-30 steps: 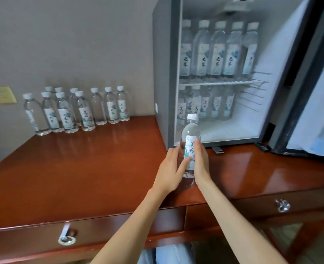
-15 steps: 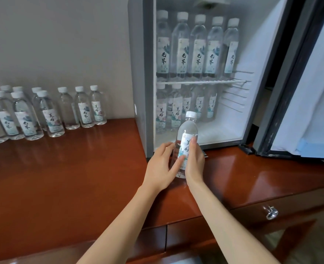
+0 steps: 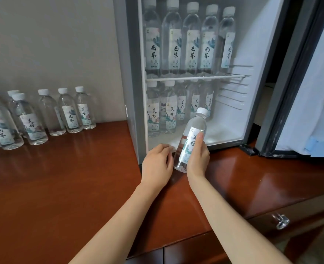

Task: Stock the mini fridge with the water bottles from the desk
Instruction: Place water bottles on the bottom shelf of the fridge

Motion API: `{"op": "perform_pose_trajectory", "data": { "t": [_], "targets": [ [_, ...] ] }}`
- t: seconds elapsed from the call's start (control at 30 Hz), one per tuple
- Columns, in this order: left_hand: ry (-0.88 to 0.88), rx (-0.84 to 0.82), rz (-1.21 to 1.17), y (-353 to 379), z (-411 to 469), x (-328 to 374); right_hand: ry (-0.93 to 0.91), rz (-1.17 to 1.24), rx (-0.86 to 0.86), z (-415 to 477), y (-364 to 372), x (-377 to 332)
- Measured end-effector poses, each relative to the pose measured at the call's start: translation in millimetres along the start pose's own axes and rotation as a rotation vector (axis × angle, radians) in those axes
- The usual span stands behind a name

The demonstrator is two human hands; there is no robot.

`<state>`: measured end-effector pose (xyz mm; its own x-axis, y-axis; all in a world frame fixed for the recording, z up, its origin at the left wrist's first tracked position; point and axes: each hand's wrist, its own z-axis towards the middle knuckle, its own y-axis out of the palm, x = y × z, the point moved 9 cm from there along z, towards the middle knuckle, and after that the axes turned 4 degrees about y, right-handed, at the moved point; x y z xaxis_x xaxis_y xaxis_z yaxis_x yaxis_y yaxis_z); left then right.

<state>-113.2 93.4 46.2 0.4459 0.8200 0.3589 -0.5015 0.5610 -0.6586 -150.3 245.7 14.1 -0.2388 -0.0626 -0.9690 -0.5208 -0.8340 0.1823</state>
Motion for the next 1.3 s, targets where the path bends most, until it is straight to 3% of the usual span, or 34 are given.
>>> {"op": "perform_pose_trajectory", "data": {
  "t": [0.13,0.33,0.63,0.97,1.17,1.3],
  "targets": [
    [-0.001,-0.011,0.024,0.2,-0.1,0.6,-0.075,-0.029,0.055,1.7,-4.1,-7.6],
    [0.004,-0.021,0.112,0.6,2.1,4.8,-0.373,-0.033,0.164,-2.8,-13.4,-38.8],
    [0.0,0.043,0.166,-5.2,8.9,2.9,-0.591,-0.125,0.031,0.8,7.8,-55.4],
    [0.026,0.034,0.123,-5.2,7.0,3.5,-0.558,-0.155,-0.062,6.9,20.1,-47.9],
    [0.081,0.031,0.113,-6.6,6.5,7.6,-0.457,-0.202,-0.243,8.2,41.0,-27.2],
    [0.083,-0.005,0.106,0.1,7.3,4.1,-0.456,-0.185,-0.23,9.0,40.5,-28.9]
  ]
}}
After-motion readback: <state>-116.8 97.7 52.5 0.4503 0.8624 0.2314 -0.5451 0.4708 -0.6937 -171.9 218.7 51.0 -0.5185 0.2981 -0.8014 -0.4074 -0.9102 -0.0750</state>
